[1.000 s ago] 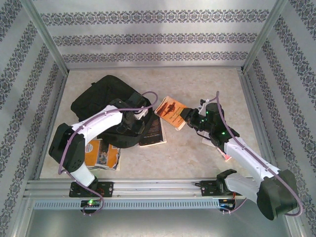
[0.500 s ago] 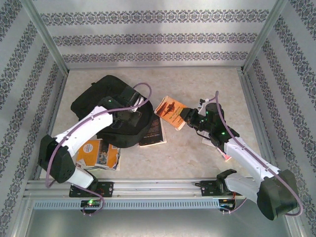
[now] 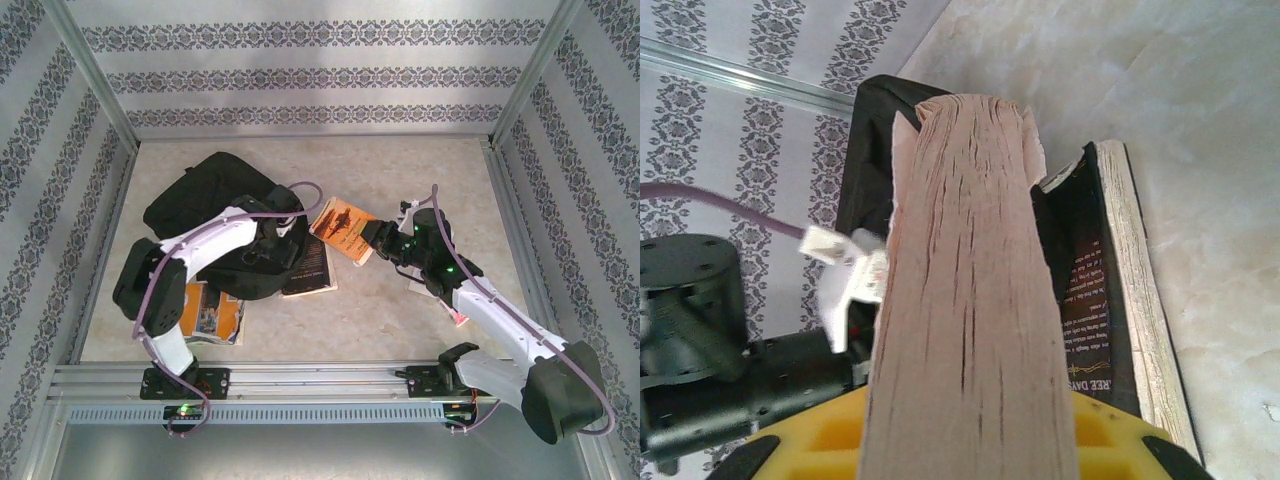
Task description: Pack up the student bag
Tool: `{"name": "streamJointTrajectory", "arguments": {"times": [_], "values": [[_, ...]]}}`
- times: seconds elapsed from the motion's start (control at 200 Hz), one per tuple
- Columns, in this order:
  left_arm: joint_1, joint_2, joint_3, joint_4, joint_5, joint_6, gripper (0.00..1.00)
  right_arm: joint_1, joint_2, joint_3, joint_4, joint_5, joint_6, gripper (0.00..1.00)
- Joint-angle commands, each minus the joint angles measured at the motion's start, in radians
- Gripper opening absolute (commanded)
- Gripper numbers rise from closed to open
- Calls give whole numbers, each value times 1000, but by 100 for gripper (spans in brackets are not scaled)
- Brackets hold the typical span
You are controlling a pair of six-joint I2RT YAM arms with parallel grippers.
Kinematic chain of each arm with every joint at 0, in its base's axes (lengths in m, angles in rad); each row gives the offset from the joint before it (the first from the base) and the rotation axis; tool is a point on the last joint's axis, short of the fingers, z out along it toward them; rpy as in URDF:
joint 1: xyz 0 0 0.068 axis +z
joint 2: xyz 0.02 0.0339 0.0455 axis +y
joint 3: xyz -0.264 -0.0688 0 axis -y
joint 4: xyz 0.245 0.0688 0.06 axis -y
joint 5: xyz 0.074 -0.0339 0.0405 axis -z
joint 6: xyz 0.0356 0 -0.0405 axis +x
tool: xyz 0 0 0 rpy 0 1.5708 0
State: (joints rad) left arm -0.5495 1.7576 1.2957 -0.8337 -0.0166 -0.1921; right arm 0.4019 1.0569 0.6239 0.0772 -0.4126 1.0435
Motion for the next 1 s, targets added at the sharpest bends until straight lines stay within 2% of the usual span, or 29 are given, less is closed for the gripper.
{"name": "streamJointTrajectory", "arguments": {"times": [0.0, 0.095, 0.155, 0.275, 0.43, 0.48, 0.58, 0.675, 0.794, 0.874, 0.914, 0.994], "values": [[12, -45, 1, 5, -87, -15, 72, 10, -7, 48, 33, -7, -23, 15], [50, -124, 24, 12, -129, -3, 70, 8, -6, 51, 28, -5, -32, 15], [70, -163, 40, 14, -194, 21, 69, 9, 0, 55, 28, -6, -37, 15], [110, -169, 102, -2, -275, 69, 71, 9, 21, 63, 44, -17, -37, 15], [130, -71, 177, -53, -401, 108, 89, 10, 38, 65, 63, -30, -36, 15], [149, -37, 190, -61, -406, 102, 91, 10, 39, 63, 65, -31, -38, 15], [203, 17, 211, -70, -346, 87, 91, 5, 39, 65, 62, -38, -43, 15], [251, 59, 233, -77, -266, 73, 87, 0, 35, 65, 55, -41, -49, 15], [276, 114, 258, -83, -210, 68, 81, -10, 34, 62, 54, -48, -53, 15], [282, 145, 270, -78, -199, 66, 74, -16, 34, 63, 54, -56, -53, 15], [283, 156, 276, -76, -201, 66, 67, -20, 33, 66, 54, -60, -53, 15], [287, 158, 279, -63, -224, 69, 47, -21, 27, 69, 52, -60, -54, 15]]}}
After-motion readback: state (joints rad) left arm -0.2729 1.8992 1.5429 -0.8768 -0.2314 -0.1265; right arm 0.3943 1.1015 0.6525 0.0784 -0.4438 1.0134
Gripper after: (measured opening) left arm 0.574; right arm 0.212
